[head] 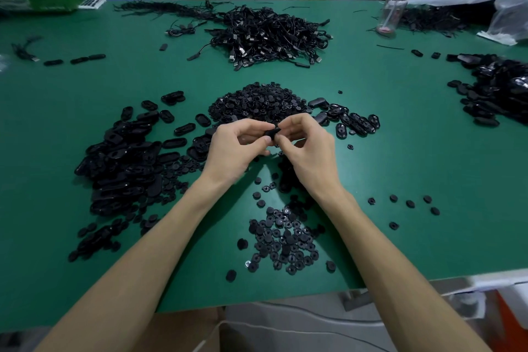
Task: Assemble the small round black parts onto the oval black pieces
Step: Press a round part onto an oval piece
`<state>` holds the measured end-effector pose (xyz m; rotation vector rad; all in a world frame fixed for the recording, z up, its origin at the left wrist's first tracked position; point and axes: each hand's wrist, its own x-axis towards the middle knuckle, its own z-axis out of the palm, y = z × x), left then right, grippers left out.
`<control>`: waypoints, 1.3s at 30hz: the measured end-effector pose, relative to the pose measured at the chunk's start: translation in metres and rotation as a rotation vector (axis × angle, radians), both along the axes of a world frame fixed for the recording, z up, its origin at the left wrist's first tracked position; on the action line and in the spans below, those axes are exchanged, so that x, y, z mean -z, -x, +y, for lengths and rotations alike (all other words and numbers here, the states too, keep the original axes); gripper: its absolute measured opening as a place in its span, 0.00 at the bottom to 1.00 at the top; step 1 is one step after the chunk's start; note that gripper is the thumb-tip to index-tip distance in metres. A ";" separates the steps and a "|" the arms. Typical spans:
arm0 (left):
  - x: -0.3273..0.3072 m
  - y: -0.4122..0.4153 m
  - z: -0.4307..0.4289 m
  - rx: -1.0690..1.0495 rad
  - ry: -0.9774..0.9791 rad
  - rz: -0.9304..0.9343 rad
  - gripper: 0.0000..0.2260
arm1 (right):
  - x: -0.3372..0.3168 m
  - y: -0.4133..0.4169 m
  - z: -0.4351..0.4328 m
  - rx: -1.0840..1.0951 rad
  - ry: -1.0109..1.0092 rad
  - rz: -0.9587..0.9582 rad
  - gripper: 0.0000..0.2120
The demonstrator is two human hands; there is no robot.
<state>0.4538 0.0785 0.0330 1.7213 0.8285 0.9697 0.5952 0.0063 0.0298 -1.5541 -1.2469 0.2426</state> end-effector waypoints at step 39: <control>-0.004 0.006 0.004 0.093 -0.023 -0.035 0.07 | -0.001 -0.001 -0.001 -0.020 -0.012 0.199 0.07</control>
